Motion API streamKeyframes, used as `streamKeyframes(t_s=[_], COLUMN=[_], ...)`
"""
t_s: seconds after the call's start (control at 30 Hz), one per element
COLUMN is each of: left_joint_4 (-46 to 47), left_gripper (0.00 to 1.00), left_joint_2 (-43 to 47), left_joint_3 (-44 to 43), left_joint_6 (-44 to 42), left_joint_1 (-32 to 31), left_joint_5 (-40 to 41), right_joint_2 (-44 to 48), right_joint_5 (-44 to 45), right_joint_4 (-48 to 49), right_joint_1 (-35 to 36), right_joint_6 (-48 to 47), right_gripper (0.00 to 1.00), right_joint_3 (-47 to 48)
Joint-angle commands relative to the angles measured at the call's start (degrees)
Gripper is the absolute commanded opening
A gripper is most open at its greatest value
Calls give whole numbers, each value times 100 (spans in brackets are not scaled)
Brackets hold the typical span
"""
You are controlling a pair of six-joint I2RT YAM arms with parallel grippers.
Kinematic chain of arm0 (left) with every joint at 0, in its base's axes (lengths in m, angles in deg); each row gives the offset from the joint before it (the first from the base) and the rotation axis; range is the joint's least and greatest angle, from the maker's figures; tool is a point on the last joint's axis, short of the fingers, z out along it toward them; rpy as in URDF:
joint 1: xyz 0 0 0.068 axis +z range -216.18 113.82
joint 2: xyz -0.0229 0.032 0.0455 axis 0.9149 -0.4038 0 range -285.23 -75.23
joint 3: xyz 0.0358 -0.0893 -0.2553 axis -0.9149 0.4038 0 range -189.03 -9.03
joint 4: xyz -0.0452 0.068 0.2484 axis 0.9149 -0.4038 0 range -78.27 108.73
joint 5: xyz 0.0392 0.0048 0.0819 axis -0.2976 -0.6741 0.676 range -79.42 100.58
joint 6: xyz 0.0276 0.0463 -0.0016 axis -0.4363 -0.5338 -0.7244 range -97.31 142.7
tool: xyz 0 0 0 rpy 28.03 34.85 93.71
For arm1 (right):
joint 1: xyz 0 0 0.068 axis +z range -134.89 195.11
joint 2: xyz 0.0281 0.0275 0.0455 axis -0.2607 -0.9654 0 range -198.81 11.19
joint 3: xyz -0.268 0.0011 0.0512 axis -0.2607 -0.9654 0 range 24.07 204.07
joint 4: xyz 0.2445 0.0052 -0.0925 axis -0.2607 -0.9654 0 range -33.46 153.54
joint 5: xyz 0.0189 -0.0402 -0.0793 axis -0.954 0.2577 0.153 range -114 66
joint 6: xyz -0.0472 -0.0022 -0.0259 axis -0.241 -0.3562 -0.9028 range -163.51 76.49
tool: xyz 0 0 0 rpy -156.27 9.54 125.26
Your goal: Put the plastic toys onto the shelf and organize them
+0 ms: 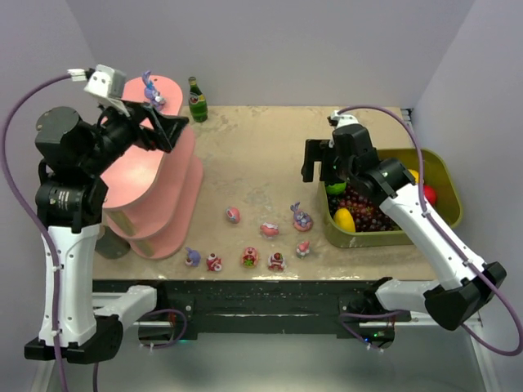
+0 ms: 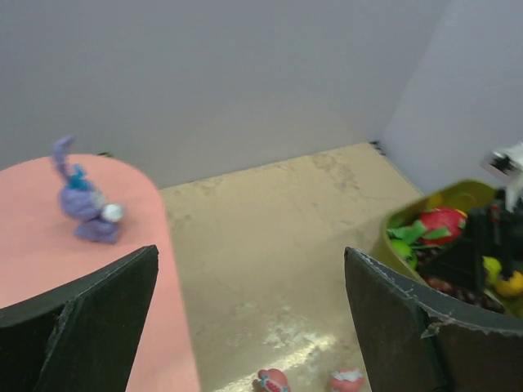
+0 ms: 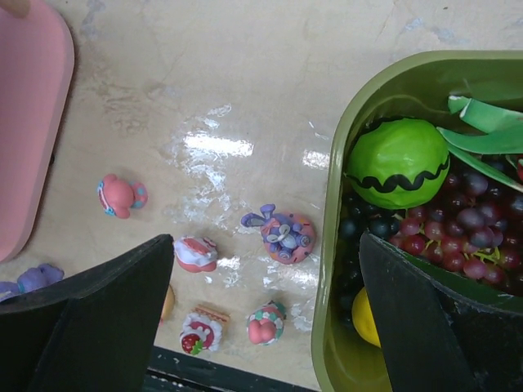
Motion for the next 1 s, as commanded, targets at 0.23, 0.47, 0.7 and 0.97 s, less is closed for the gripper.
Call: streamKeyframes(t_s=[0.23,0.47,0.7,0.97], left_joint_4=[729,1310,1853,2163], left_gripper=[95,95,95,87], left_joint_2=[-604,-1158,-1737,-2292], left_joint_3=[405,537,1116,1864], left_joint_6=[-8,1,632,1178], left_joint_1=[-3585,-5189,-5585,-5586], left_joint_5=[1055,3176,4066,4207], right_joint_2=[312,576,1190,1658], right_joint_5=[608,1749,2551,2358], right_joint_4=[-413,-1098,-1012,-378], right_joint_1=[-42,-121,-165,-165], right_joint_6=[165,823,1149,684], right_gripper=[99,99,98,98], right_joint_3=[291,519,660,590])
